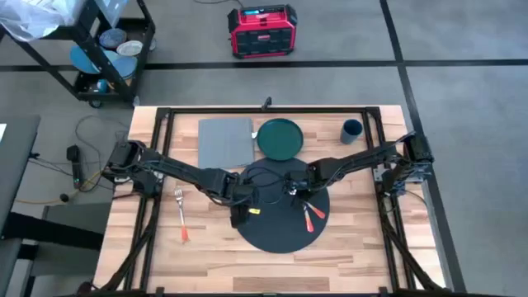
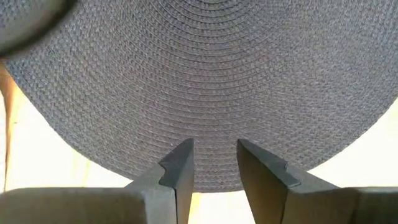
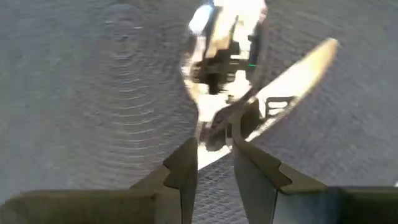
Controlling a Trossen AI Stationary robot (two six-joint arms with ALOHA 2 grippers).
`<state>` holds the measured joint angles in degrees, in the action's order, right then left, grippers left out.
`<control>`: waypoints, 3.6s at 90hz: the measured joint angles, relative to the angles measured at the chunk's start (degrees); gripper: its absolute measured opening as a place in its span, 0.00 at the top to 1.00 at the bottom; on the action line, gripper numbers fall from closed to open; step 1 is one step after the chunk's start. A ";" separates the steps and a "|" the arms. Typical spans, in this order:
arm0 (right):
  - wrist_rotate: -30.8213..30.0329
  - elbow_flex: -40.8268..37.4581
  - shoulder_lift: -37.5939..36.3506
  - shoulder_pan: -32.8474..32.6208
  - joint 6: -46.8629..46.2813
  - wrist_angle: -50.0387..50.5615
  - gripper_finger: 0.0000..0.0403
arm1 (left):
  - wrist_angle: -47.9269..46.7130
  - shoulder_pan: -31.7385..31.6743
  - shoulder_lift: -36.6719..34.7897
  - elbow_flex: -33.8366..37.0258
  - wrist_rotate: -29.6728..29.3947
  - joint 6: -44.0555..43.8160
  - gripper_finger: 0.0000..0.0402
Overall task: Set table place
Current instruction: Put the orange spoon on the blue placemat to the right of the orange table knife
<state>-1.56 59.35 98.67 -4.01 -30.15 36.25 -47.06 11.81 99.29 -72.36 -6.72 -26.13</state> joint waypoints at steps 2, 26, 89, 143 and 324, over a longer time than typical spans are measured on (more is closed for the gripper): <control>0.08 0.00 0.00 -0.02 0.01 0.03 0.76 | -0.03 0.00 0.00 0.00 0.02 -0.12 0.74; 0.07 -0.02 0.00 0.00 -0.24 -0.03 0.68 | -0.03 0.00 0.00 0.00 0.04 -0.46 0.74; 0.16 -0.48 0.00 -0.44 -0.45 -1.60 0.71 | -0.03 0.00 0.00 0.00 0.09 -0.46 0.74; 1.60 -2.62 0.02 -0.24 -1.42 -2.67 0.87 | 0.01 0.00 0.00 0.00 0.09 -0.33 0.74; 1.07 0.81 1.05 1.90 -1.70 1.79 0.69 | -4.01 0.44 -0.55 0.02 5.07 1.48 0.74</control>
<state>-0.50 60.16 99.72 -2.11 -31.86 38.05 -51.07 12.25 98.73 -72.34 -1.65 -24.64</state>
